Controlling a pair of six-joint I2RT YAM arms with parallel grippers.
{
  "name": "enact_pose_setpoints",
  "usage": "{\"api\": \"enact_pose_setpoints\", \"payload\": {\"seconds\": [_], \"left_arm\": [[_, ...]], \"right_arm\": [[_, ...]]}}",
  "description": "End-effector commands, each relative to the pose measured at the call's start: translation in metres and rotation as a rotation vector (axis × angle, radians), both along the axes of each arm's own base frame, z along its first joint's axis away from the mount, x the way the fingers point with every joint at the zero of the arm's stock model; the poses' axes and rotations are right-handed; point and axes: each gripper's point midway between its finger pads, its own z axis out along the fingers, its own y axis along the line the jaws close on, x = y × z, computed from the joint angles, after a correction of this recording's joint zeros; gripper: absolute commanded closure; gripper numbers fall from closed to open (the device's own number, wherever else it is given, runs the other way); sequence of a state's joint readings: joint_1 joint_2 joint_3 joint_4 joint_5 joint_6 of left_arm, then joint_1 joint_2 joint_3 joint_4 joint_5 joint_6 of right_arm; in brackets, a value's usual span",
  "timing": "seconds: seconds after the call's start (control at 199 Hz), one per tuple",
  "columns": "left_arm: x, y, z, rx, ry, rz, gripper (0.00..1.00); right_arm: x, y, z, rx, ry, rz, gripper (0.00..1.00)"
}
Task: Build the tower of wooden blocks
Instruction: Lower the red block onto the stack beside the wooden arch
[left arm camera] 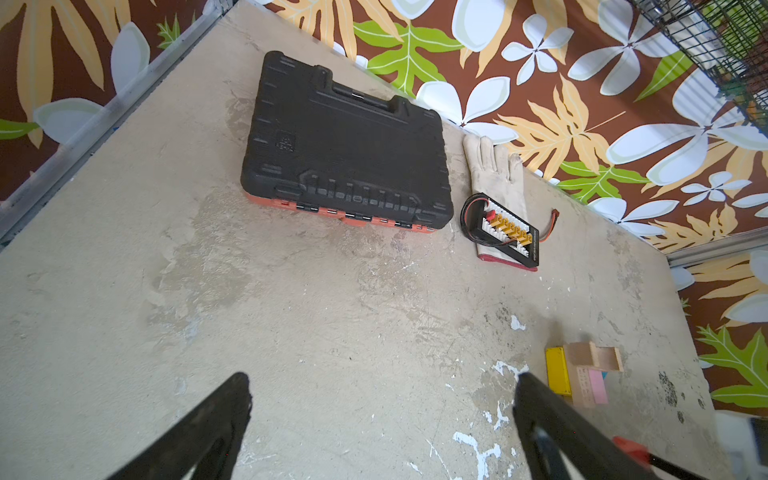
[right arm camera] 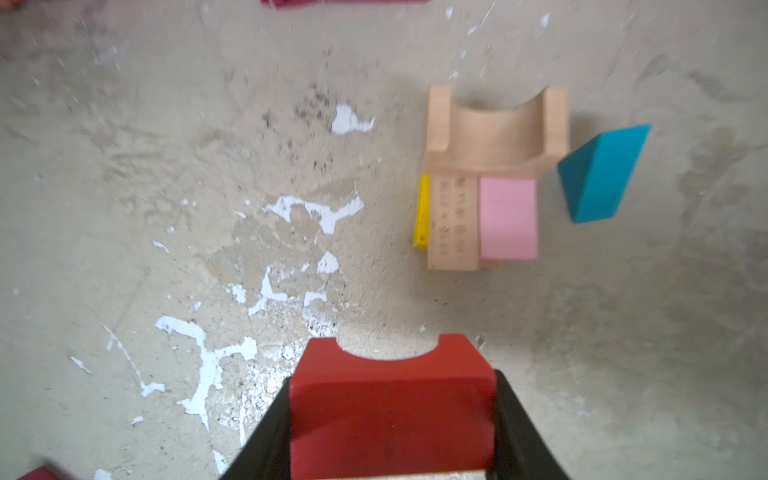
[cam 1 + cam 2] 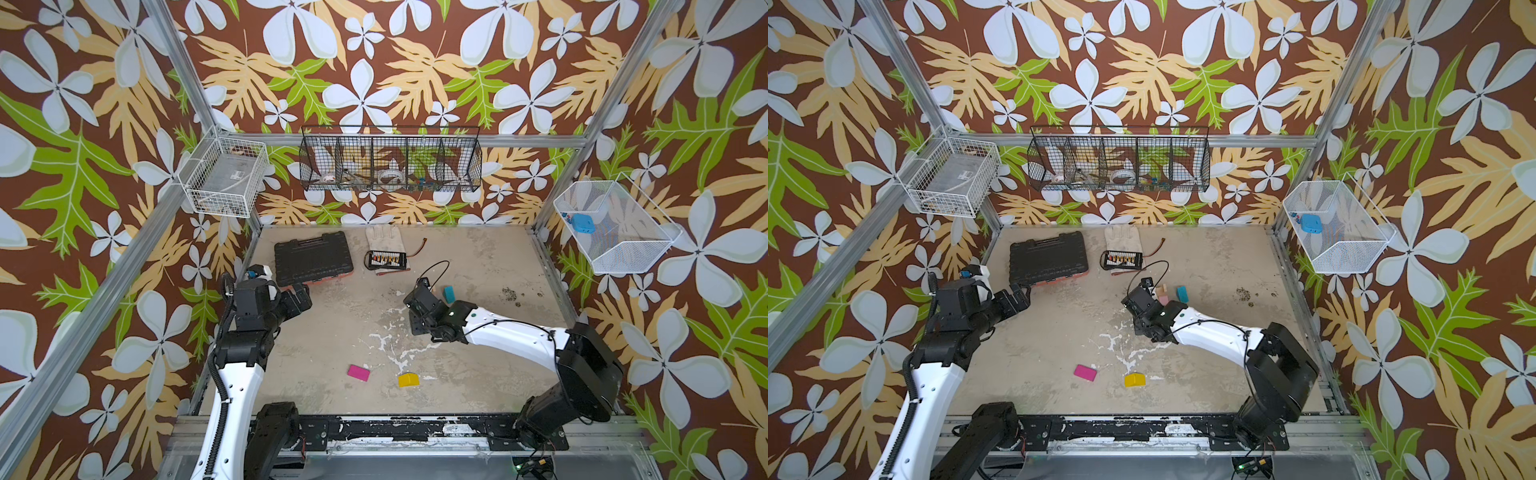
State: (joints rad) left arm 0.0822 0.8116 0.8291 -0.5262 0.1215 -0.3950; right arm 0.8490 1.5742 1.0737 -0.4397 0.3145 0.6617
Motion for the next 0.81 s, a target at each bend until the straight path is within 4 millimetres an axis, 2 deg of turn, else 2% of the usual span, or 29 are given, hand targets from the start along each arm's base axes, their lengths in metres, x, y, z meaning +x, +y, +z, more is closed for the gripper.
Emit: {"api": "enact_pose_setpoints", "payload": {"seconds": [0.0,0.156,0.403,0.8], "left_arm": [[0.000,-0.001,0.000,0.000,-0.001,-0.005,0.00],[-0.001,0.000,0.001,0.002,-0.006,-0.002,0.00],[0.000,-0.001,0.000,-0.001,-0.001,-0.005,0.00],[0.000,-0.001,0.000,-0.002,-0.002,-0.009,0.00]], "right_arm": [[0.010,-0.018,0.024,-0.042,-0.058,0.006,0.64],[0.037,-0.028,0.041,-0.023,-0.098,0.018,0.65],[0.061,-0.027,0.042,-0.007,-0.122,0.033,0.66],[0.065,-0.023,0.005,-0.020,-0.061,0.055,0.65]]}}
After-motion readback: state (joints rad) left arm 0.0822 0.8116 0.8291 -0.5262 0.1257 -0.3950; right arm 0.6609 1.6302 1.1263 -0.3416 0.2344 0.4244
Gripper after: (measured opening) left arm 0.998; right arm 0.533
